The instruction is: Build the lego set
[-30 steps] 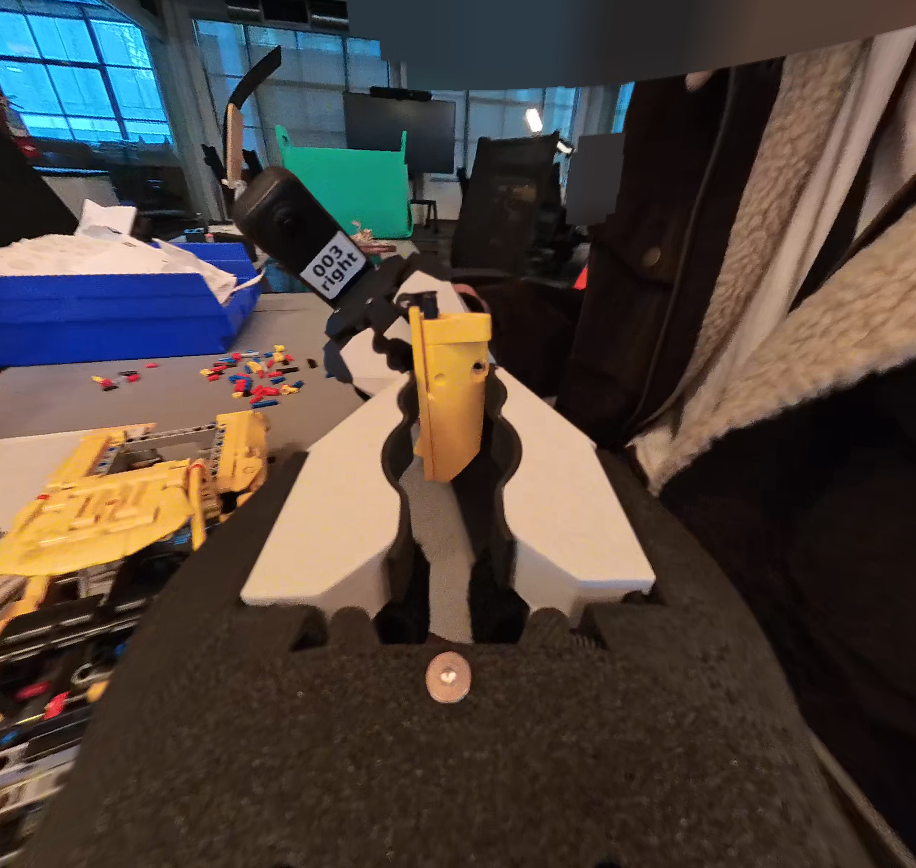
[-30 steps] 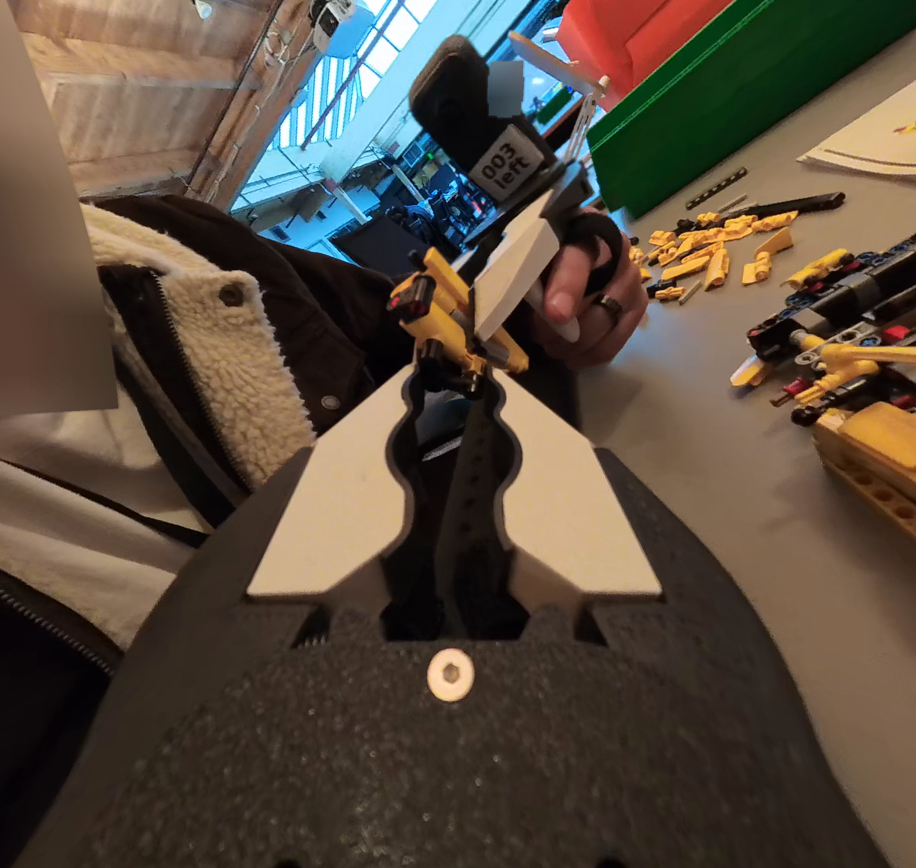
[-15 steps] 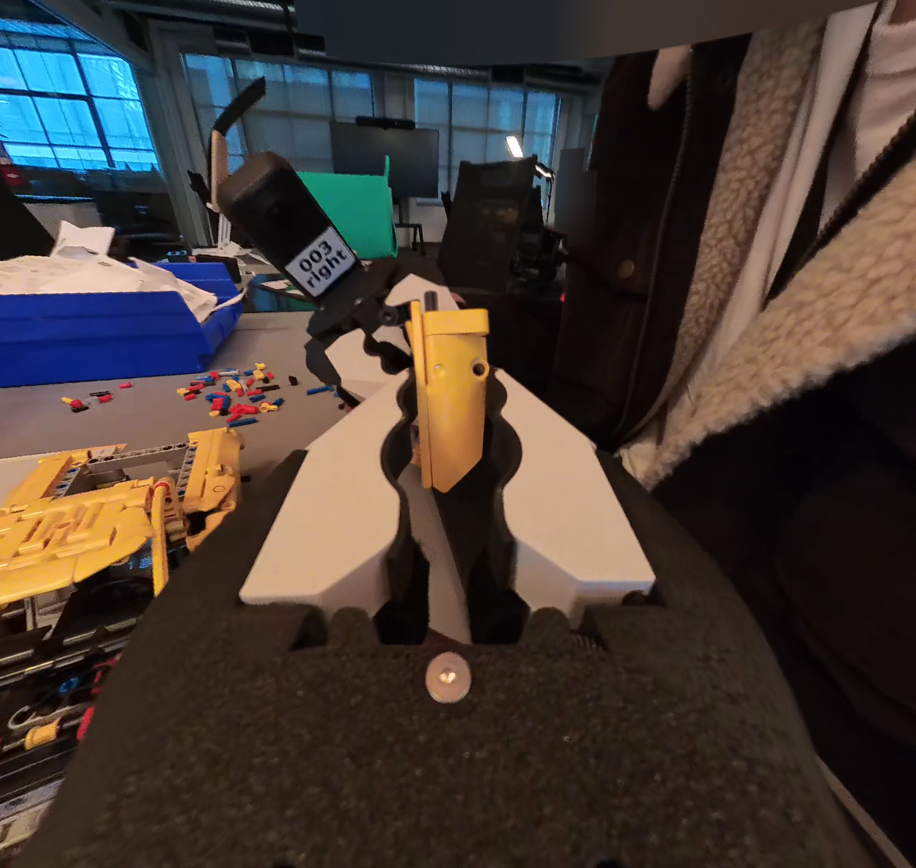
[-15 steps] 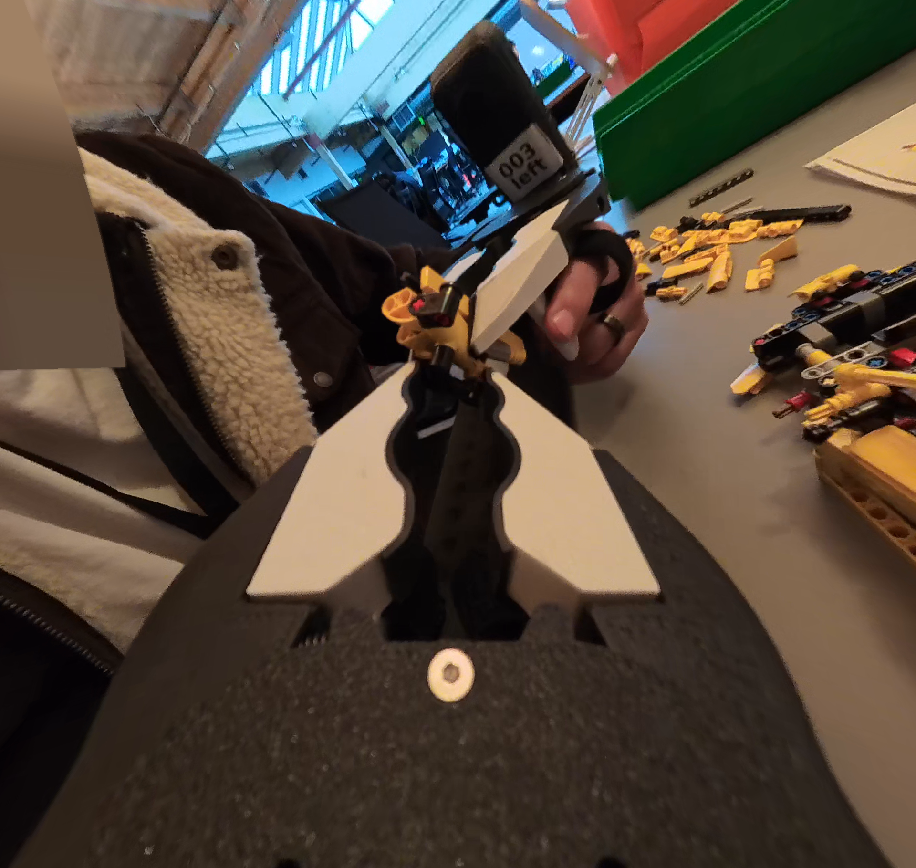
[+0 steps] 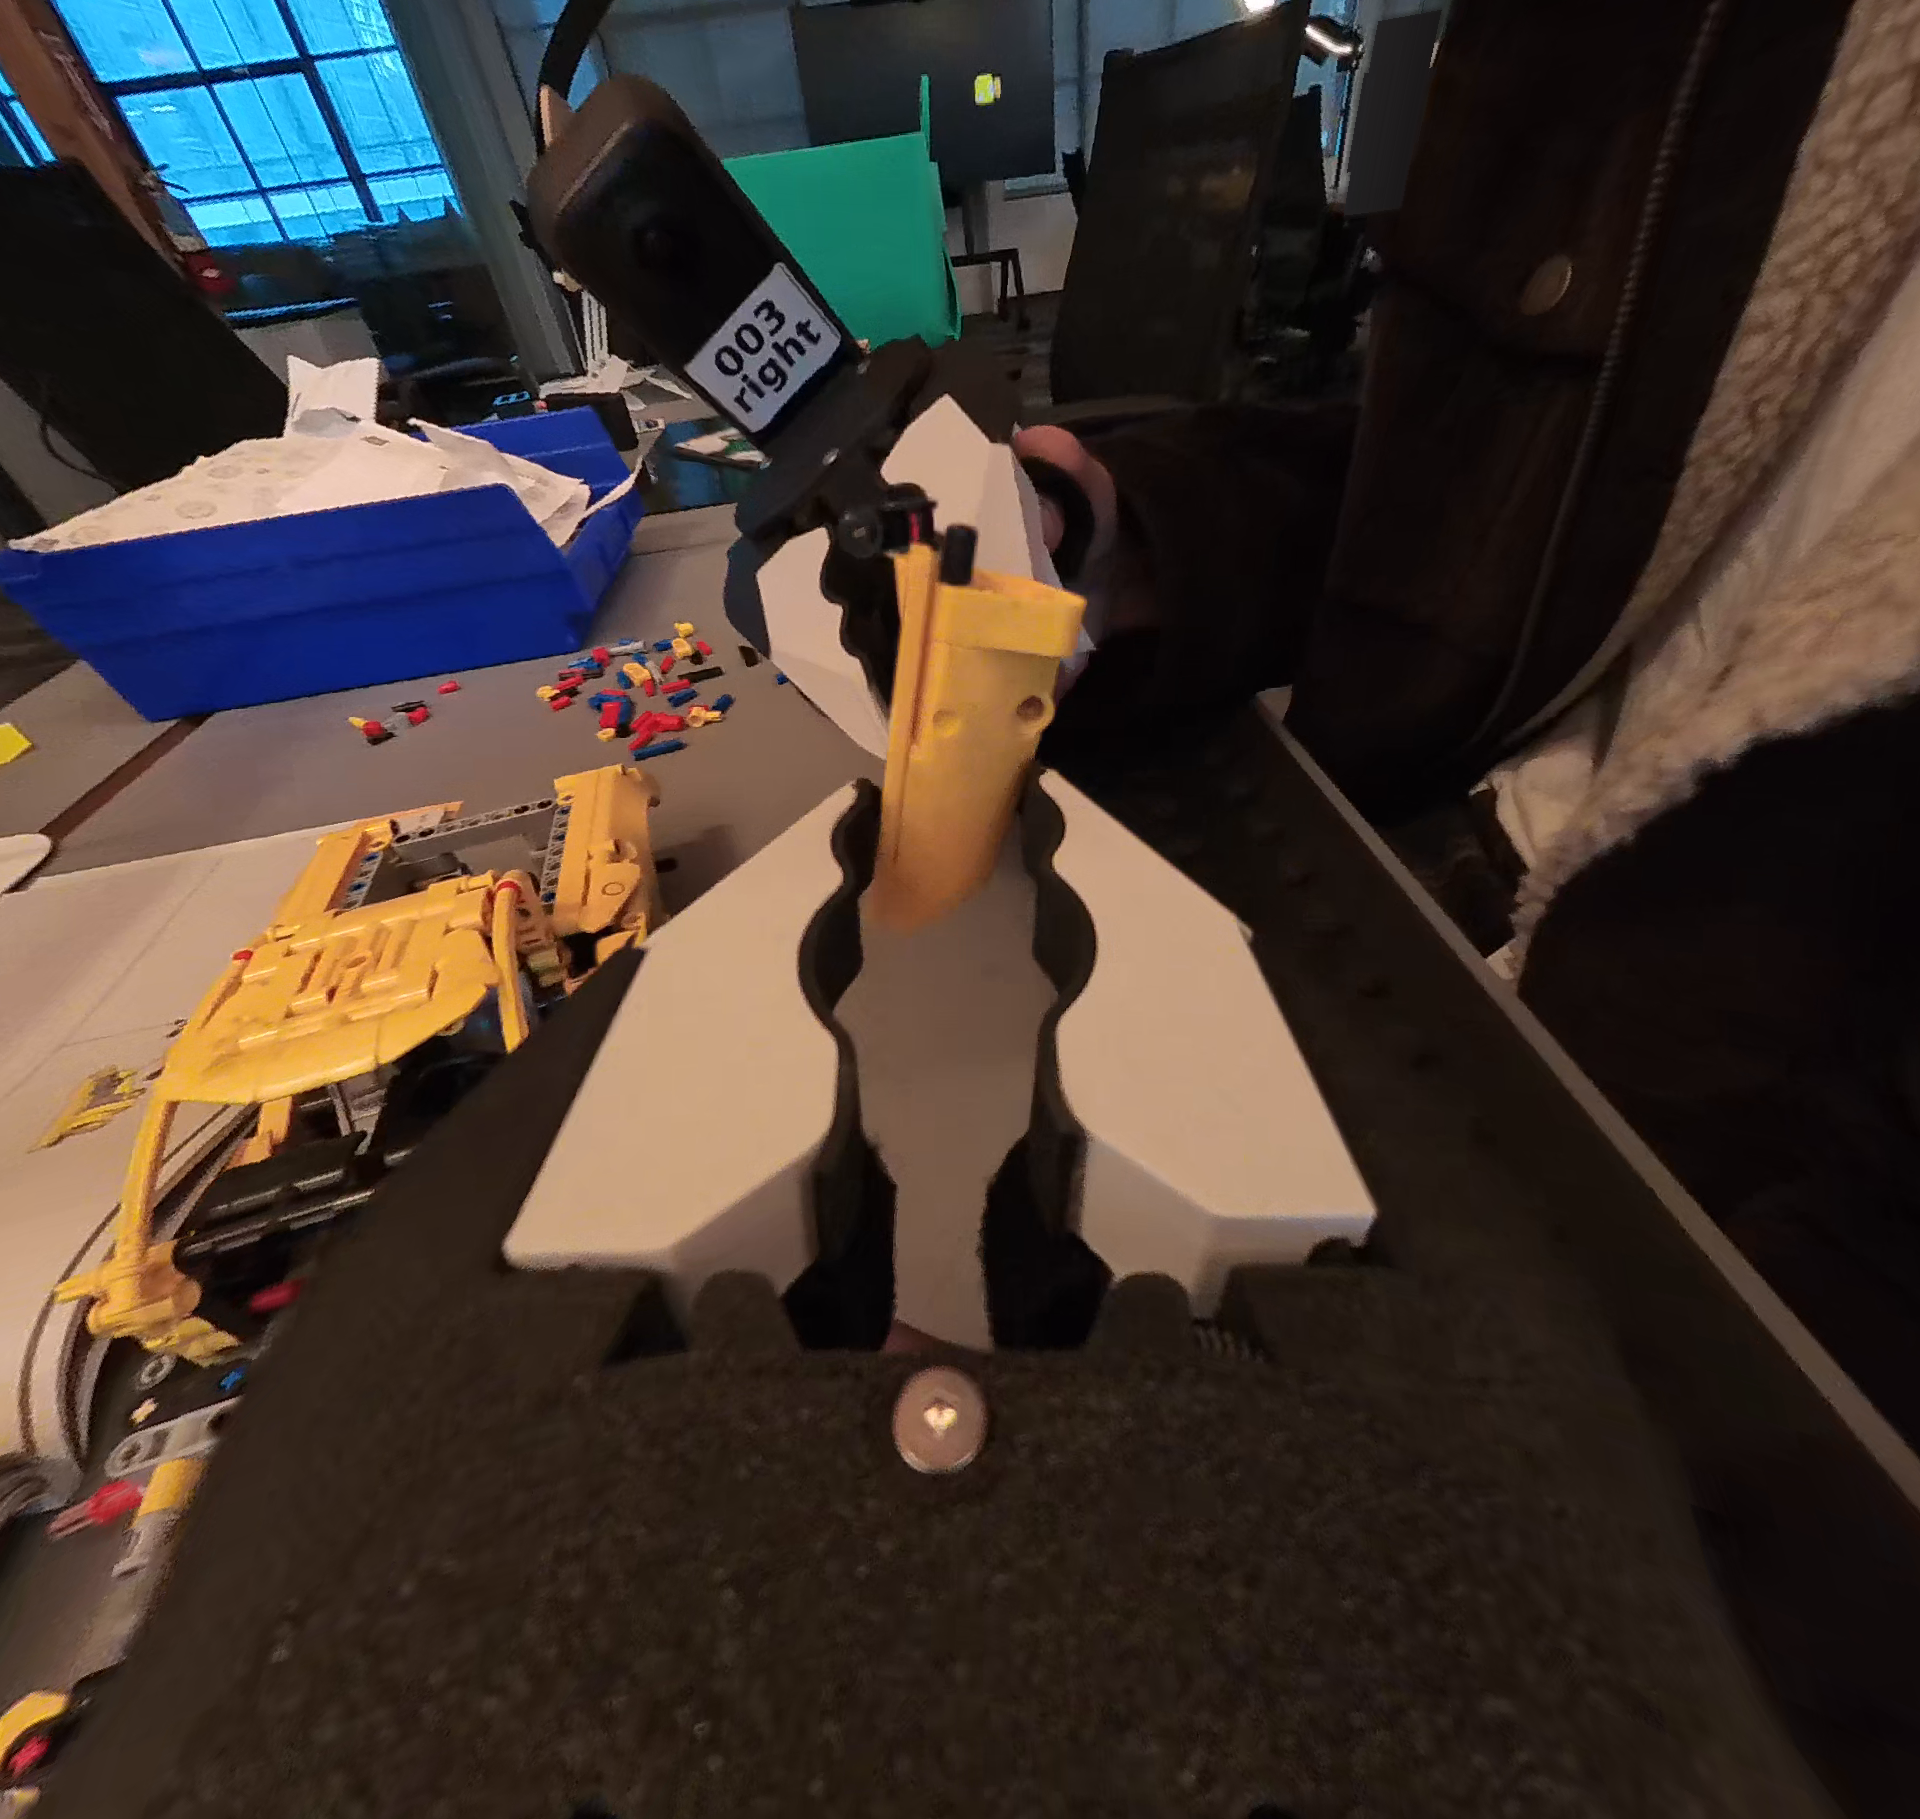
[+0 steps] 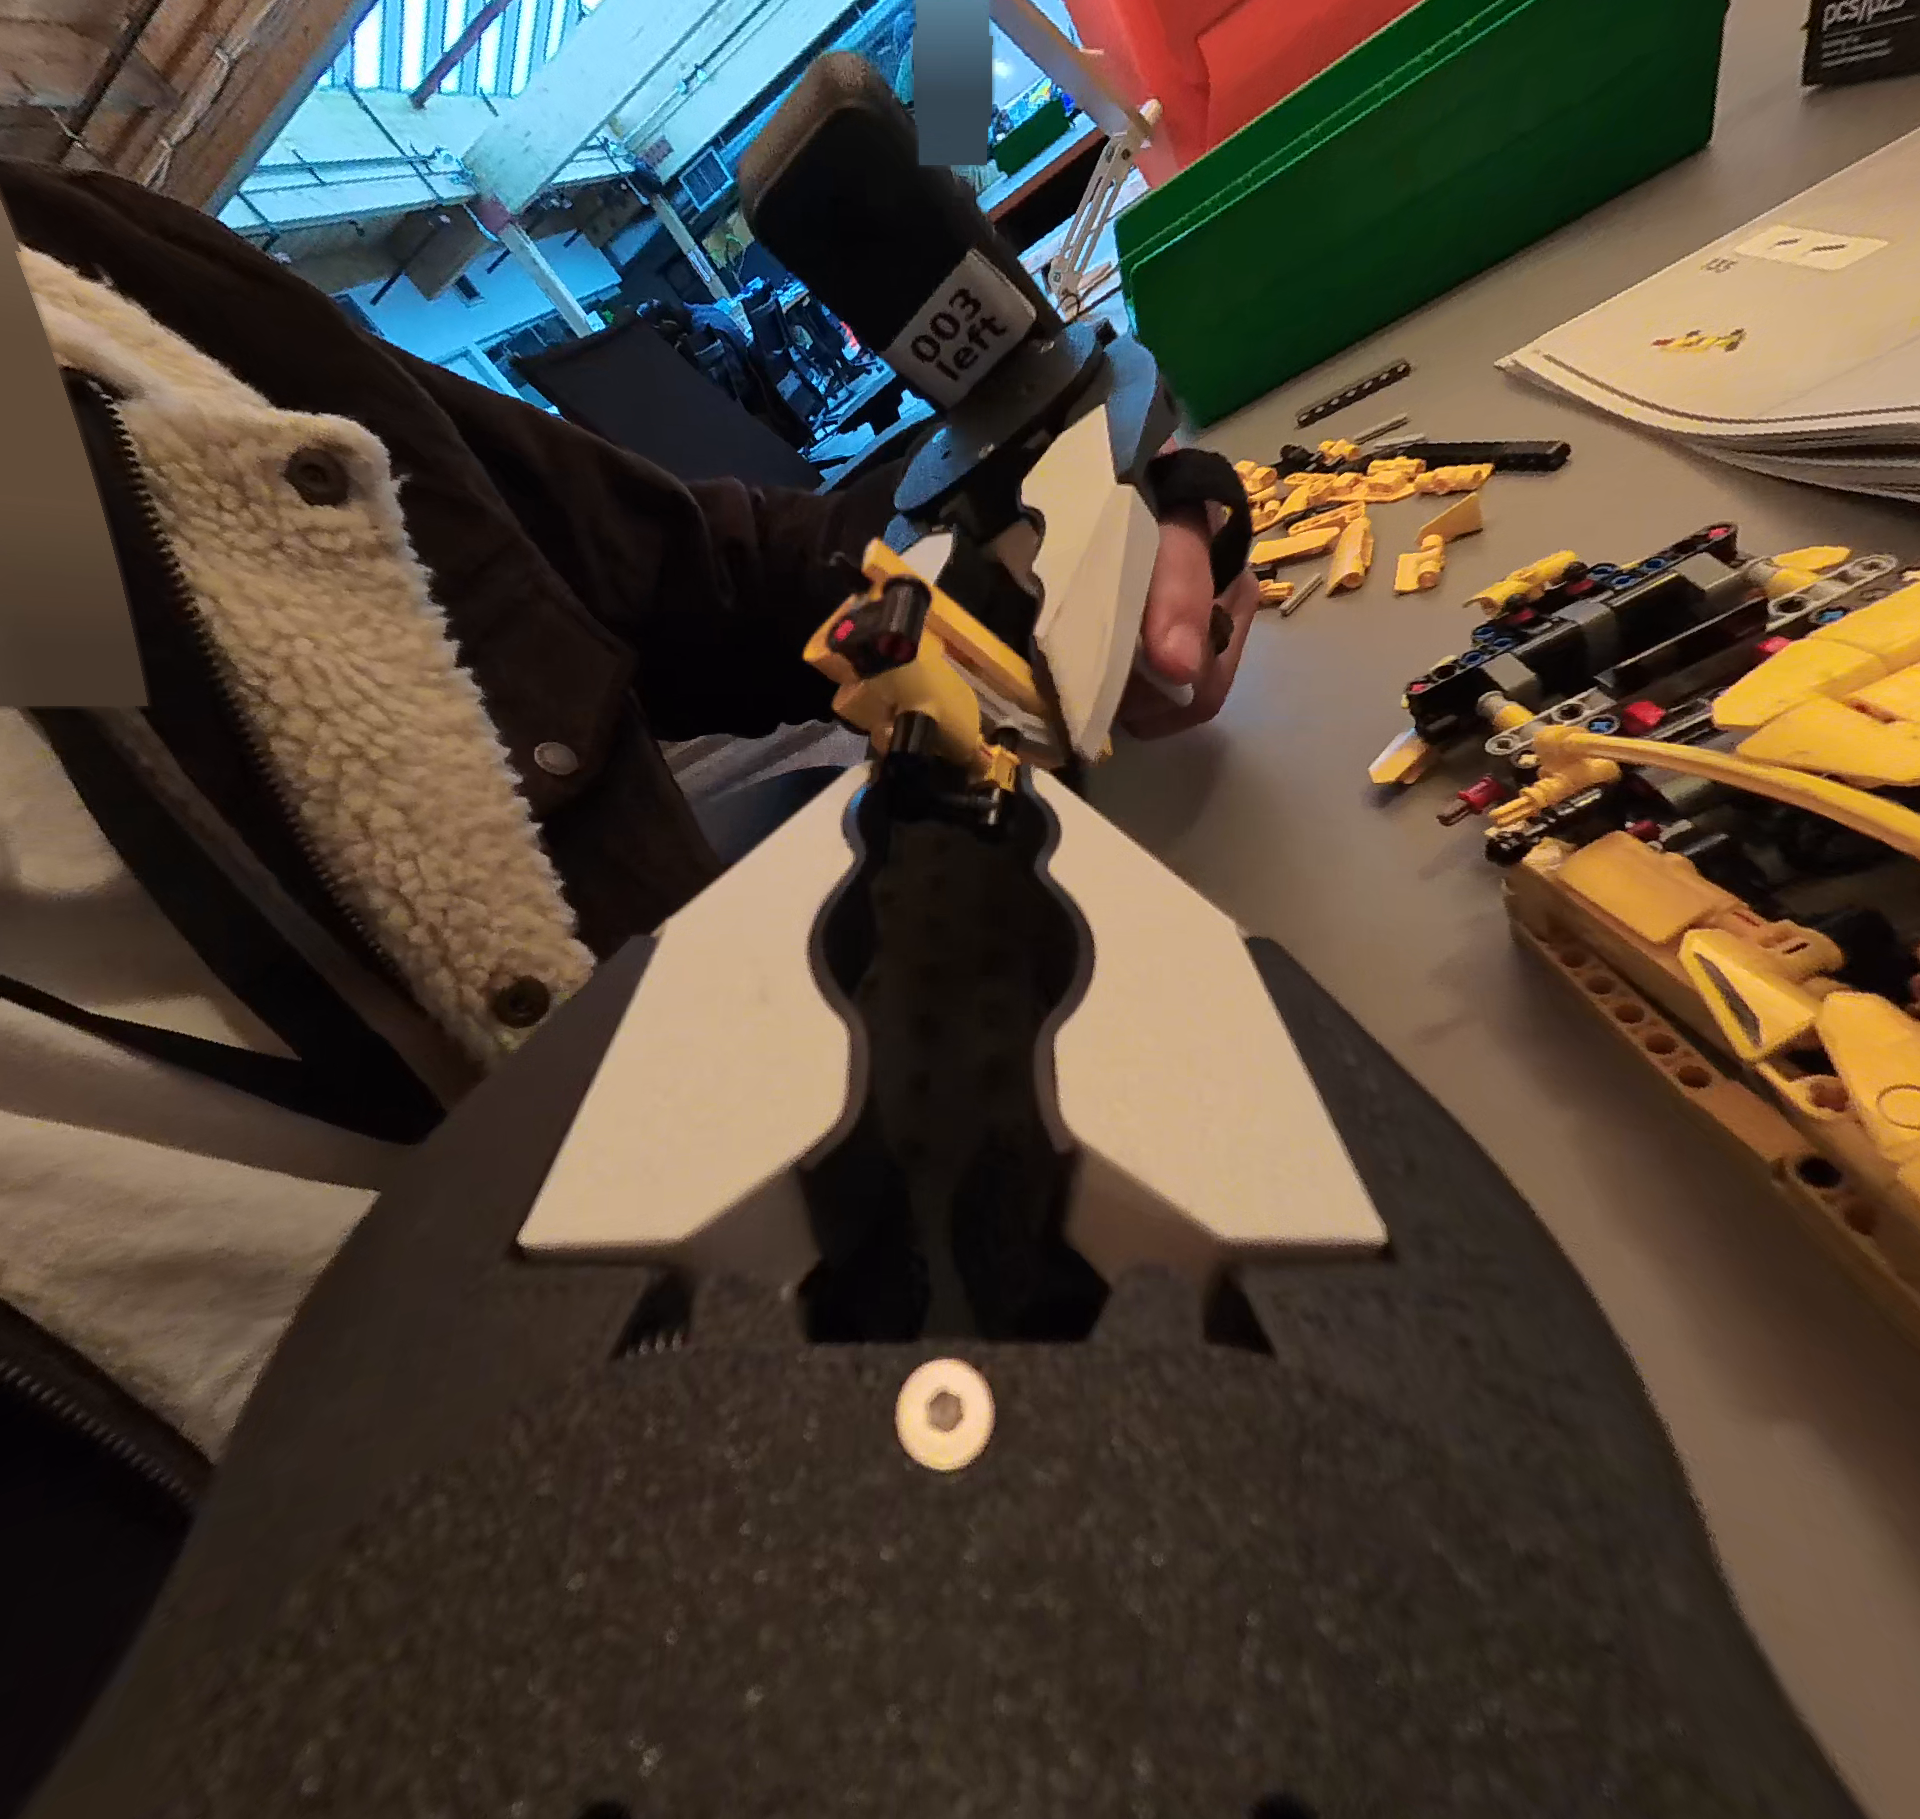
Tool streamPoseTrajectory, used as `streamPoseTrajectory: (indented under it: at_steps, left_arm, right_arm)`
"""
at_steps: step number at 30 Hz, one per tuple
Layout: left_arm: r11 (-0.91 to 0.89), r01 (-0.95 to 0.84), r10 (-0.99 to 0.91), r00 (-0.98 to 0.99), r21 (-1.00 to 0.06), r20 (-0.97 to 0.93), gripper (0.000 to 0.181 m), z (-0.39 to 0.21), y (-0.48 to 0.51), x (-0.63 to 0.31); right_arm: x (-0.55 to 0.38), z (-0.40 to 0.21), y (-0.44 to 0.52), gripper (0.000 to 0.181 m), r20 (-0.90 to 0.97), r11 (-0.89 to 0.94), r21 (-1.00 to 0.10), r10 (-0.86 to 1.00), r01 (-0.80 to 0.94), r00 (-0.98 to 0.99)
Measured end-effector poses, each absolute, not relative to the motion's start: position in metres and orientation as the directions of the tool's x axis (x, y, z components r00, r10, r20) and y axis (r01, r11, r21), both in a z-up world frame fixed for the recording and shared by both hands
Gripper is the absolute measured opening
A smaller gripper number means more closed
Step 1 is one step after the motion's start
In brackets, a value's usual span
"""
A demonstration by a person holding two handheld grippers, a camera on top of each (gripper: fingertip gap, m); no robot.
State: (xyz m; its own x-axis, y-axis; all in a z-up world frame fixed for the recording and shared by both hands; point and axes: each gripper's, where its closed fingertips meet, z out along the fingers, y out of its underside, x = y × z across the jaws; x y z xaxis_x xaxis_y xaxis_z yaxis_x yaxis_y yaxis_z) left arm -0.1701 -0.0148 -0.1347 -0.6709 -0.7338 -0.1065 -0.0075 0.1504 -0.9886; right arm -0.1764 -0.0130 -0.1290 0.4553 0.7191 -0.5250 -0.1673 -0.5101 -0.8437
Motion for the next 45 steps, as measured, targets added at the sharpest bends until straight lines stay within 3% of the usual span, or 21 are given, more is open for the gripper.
streamPoseTrajectory:
  at_steps: [7,16,19,28,33,45]
  left_arm:
    - [0.13,-0.047,-0.645,-0.763,-0.99,-0.048,0.024,-0.139,-0.027,-0.183]
    - [0.255,-0.12,-0.468,-0.883,-0.96,-0.014,0.022,-0.16,-0.057,-0.208]
    - [0.253,-0.131,-0.455,-0.891,-0.958,0.002,0.023,-0.159,-0.058,-0.21]
    - [0.231,-0.186,-0.513,-0.857,-0.955,0.042,0.02,-0.163,-0.048,-0.201]
    - [0.323,-0.192,-0.523,-0.852,-0.927,-0.006,0.02,-0.179,-0.048,-0.199]
    - [0.18,-0.146,-0.793,-0.607,-0.973,-0.056,0.034,-0.147,-0.004,-0.16]
  right_arm:
    - [-0.188,-0.132,-0.023,0.023,-0.526,-0.534,-0.839,0.748,-0.102,0.405]
    - [-0.209,-0.149,-0.053,0.021,-0.621,-0.653,-0.754,0.746,0.078,0.24]
    - [-0.211,-0.147,-0.052,0.02,-0.624,-0.647,-0.76,0.75,0.053,0.218]
    - [-0.205,-0.153,-0.037,0.021,-0.532,-0.581,-0.813,0.767,0.038,0.359]
    - [-0.203,-0.165,-0.035,0.021,-0.518,-0.592,-0.802,0.754,0.077,0.403]
    - [-0.164,-0.148,-0.001,0.022,-0.412,-0.468,-0.881,0.682,-0.072,0.604]
